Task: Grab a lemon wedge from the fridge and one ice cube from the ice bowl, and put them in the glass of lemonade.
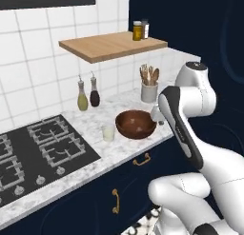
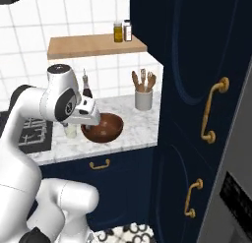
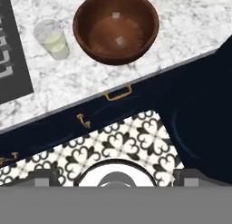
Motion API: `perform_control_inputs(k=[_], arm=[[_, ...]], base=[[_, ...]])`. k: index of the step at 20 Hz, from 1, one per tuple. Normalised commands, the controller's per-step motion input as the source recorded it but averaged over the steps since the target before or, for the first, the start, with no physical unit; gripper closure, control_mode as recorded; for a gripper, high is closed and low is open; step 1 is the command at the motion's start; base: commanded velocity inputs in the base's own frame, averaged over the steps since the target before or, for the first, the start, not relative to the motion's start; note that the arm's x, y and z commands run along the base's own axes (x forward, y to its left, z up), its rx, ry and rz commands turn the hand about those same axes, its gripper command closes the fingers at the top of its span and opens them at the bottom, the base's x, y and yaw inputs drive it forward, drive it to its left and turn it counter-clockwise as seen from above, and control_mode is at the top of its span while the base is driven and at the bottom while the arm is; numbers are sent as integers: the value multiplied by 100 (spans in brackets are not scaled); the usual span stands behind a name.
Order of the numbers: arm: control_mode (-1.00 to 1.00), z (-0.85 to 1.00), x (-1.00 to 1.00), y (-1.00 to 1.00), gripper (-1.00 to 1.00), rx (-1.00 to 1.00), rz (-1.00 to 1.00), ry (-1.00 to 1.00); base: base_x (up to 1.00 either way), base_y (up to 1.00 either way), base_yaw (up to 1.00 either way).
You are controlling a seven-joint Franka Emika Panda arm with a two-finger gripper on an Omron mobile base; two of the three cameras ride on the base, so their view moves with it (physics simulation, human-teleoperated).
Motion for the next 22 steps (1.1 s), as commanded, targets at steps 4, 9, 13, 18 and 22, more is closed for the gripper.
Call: perform_control_inputs(k=[4,9,13,18,22], arm=[[100,0,0,0,-100,0,0,0],[100,0,0,0,-100,0,0,0],[-100,-67,99,-16,-100,0,12,33],[-100,-44,93,-16,-100,0,17,6],[-100,-54,67,-3,-100,-8,13,0]], base=[[81,0,0],[86,-6,1],[0,0,0],[0,0,0],[0,0,0]])
